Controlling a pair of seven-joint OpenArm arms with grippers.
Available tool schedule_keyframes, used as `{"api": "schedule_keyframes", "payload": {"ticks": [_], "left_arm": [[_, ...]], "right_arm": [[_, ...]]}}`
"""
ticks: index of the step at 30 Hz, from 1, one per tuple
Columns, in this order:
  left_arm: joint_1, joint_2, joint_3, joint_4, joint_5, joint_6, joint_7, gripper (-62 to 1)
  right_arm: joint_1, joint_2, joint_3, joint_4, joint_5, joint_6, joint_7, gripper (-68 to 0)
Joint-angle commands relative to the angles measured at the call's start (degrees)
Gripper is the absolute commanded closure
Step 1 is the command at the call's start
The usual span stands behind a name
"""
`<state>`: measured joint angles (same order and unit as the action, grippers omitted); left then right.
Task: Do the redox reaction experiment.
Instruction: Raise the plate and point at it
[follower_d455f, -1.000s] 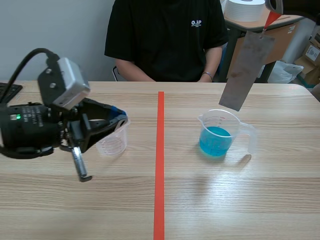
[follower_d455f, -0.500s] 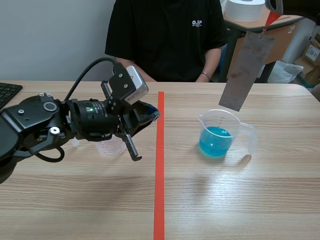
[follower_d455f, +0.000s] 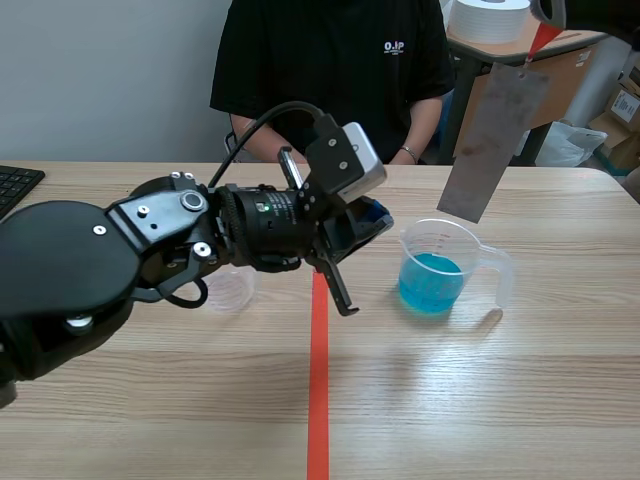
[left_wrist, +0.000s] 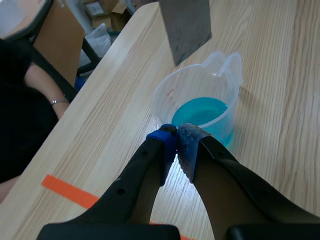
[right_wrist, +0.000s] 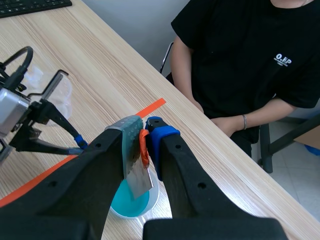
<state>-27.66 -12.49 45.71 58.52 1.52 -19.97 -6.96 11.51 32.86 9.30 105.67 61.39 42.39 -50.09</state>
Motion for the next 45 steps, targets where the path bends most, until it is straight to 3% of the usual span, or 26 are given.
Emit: {"api": "schedule_keyframes", "payload": {"ticks": [1, 7, 16, 45], "left_arm": [[-0.98, 1.57, 0.02, -0.59, 0.09, 1.18, -0.72, -4.9], [-2.12, 5.46, 0.02, -4.0, 2.71, 2.93, -0.9, -4.9], [-4.98, 7.87, 0.02, -8.48, 2.78, 4.42, -0.96, -4.9], [-5.7, 8.0, 0.02, -9.09, 0.37, 1.11, -3.82, -4.9]], "right_arm": [[0.68, 0.9, 0.44, 0.63, 0.81, 0.33, 0.92, -1.7], [0.68, 0.9, 0.44, 0.63, 0.81, 0.33, 0.92, -1.7], [0.68, 0.9, 0.44, 0.63, 0.83, 0.33, 0.94, -1.7], [0.68, 0.9, 0.44, 0.63, 0.81, 0.33, 0.94, -1.7]]}}
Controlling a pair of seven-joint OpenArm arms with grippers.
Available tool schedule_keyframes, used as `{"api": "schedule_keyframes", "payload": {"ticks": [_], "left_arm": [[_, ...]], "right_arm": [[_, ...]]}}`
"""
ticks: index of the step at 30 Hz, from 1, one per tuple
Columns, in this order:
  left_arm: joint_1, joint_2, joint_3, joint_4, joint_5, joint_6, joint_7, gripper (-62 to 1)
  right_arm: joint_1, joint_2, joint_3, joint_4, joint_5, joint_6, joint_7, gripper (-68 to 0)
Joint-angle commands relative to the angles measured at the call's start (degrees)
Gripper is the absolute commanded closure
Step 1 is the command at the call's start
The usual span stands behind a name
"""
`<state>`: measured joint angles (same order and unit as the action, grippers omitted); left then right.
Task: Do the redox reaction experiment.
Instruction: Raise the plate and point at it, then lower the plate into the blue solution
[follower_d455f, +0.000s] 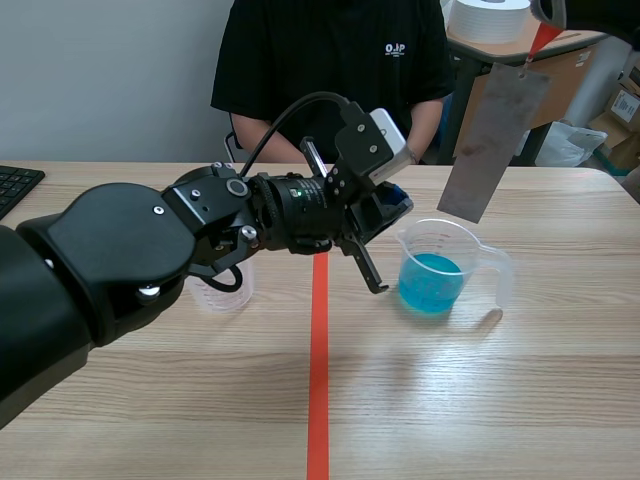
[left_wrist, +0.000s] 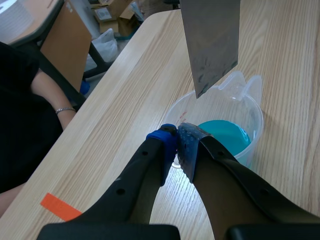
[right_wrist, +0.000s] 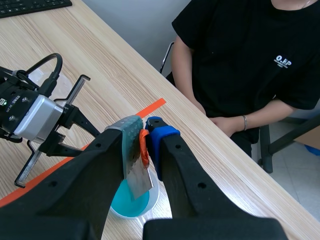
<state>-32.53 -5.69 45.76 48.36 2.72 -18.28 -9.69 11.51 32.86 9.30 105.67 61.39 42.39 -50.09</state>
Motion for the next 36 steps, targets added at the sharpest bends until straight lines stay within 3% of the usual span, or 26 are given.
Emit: {"api": "schedule_keyframes", "payload": {"ticks": [1, 28, 32, 36], "left_arm": [[-0.83, 1.22, -0.02, 1.07, -0.83, -0.98, -1.25, -4.9], [-0.79, 1.53, -0.02, 1.07, -1.75, -1.62, -0.94, -4.9], [-0.33, -0.85, -0.02, 2.01, -4.35, -2.49, -0.02, -4.9], [2.6, -6.56, -0.15, 7.8, -6.62, -2.47, 0.22, -4.9]], "right_arm": [[0.68, 0.9, 0.44, 0.63, 0.81, 0.33, 0.94, -1.7], [0.7, 0.92, 0.44, 0.63, 0.81, 0.33, 0.92, -1.7], [0.7, 0.9, 0.44, 0.63, 0.81, 0.33, 0.94, -1.7], [0.7, 0.9, 0.44, 0.63, 0.79, 0.33, 0.94, -1.7]]}}
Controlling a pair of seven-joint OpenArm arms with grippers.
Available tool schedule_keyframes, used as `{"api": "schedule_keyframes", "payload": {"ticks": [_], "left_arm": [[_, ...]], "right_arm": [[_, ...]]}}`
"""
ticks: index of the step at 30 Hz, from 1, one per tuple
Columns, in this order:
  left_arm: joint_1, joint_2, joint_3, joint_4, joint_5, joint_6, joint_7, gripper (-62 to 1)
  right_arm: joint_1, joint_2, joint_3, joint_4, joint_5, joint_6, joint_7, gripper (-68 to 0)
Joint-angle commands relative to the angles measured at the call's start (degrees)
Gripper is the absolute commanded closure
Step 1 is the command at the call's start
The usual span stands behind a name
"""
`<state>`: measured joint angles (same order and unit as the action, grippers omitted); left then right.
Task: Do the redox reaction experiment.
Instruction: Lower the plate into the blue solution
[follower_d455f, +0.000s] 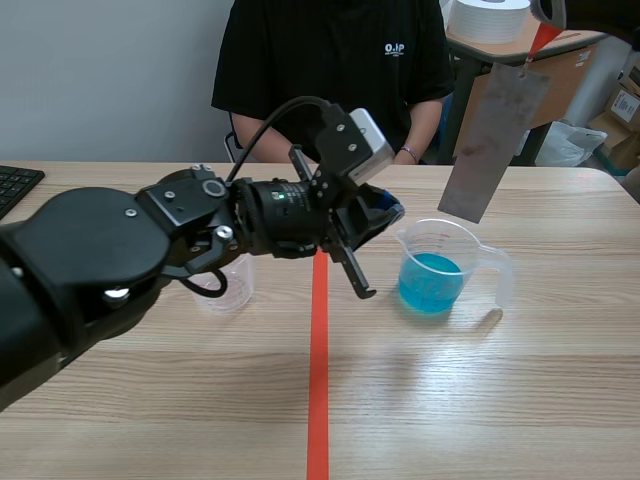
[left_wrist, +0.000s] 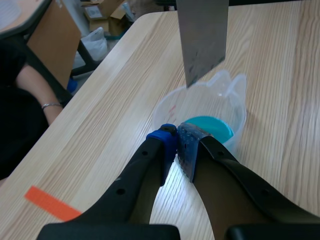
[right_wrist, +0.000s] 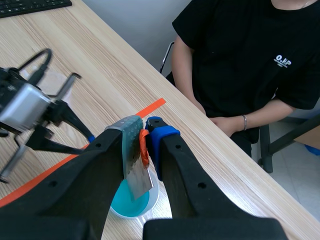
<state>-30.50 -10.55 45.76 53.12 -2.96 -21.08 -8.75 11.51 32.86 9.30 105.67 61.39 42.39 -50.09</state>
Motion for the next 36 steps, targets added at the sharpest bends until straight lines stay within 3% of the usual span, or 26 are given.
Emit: {"api": "schedule_keyframes", "payload": {"ticks": [1, 5, 9, 14, 18, 23, 27, 36], "left_arm": [[1.64, -3.52, -0.22, 5.22, -0.98, 0.35, -0.83, -4.9], [7.67, -11.41, -2.69, 15.41, -1.38, 0.52, -0.68, -4.9], [16.39, -20.17, -8.11, 25.2, -4.2, 1.03, -0.39, -4.9], [30.71, -30.27, -18.25, 34.05, -8.94, 2.62, -0.44, -4.9], [44.09, -34.73, -28.13, 36.35, -11.32, 5.38, -0.5, -4.9], [60.22, -34.84, -39.63, 36.41, -11.43, 8.5, -0.87, -4.9], [70.64, -32.17, -46.86, 36.44, -11.39, 10.75, -0.87, -4.9], [83.1, -23.8, -56.13, 36.41, -10.91, 14.34, -0.81, -4.9]], "right_arm": [[0.7, 0.9, 0.44, 0.63, 0.79, 0.33, 0.94, -1.7], [0.68, 0.9, 0.44, 0.63, 0.76, 0.33, 0.92, -1.7], [0.68, 0.9, 0.44, 0.63, 0.76, 0.33, 1.22, -1.7], [0.52, 0.74, 0.39, 0.61, 0.31, 0.33, 1.99, -1.7], [0.52, 0.74, 0.39, 0.61, -1.2, 0.33, 3.76, -1.7], [0.52, 0.74, 0.39, 0.55, -2.4, 0.33, 5.11, -1.7], [0.52, 0.7, 0.37, -0.02, -3.34, 0.33, 6.12, -1.7], [0.52, -2.25, 0.0, -2.69, -7.02, 0.33, 6.97, -1.7]]}}
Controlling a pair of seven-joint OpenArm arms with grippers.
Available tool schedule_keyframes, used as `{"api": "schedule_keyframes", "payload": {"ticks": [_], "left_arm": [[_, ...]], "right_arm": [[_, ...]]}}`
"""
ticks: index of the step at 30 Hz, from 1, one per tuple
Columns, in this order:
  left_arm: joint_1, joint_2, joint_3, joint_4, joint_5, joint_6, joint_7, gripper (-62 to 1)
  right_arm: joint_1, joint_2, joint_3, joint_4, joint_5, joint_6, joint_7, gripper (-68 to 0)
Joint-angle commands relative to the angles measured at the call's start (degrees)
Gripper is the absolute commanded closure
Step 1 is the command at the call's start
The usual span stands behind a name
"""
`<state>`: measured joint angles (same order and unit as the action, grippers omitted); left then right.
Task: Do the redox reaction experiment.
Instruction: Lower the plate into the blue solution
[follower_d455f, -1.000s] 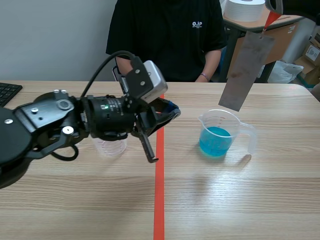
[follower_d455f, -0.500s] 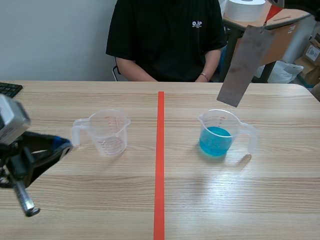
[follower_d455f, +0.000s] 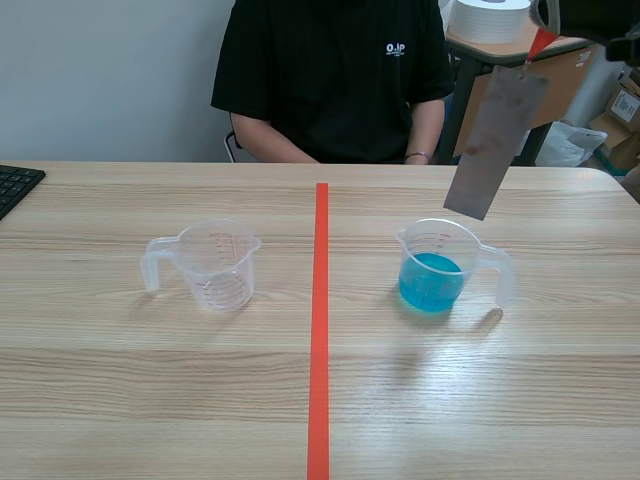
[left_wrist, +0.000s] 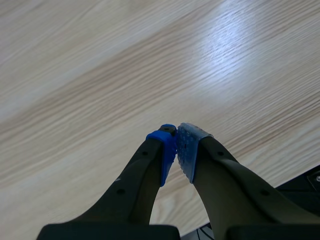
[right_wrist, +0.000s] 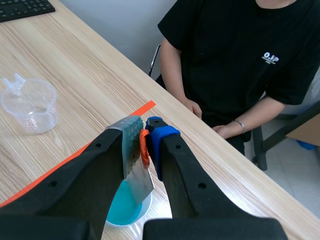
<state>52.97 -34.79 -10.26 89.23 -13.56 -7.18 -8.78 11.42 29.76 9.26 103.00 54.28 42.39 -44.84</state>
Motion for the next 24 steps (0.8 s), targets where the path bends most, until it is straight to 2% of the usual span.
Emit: {"api": "schedule_keyframes", "payload": {"ticks": [1, 16, 24], "left_arm": [[0.42, 1.22, -0.59, 0.31, -0.31, 0.66, -0.81, -4.9], [5.95, 12.74, -1.44, 0.28, -0.35, 0.57, -0.57, -4.9], [6.05, 13.16, -1.44, 0.31, -0.37, 0.61, -0.33, -4.9]], "right_arm": [[0.61, 0.83, -0.09, -0.31, -0.35, 0.33, 2.19, -1.7], [0.63, 0.2, -1.84, -3.5, -5.49, 0.33, 7.54, -1.7], [0.63, -0.59, -3.04, -5.73, -7.54, 0.33, 8.96, -1.7]]}}
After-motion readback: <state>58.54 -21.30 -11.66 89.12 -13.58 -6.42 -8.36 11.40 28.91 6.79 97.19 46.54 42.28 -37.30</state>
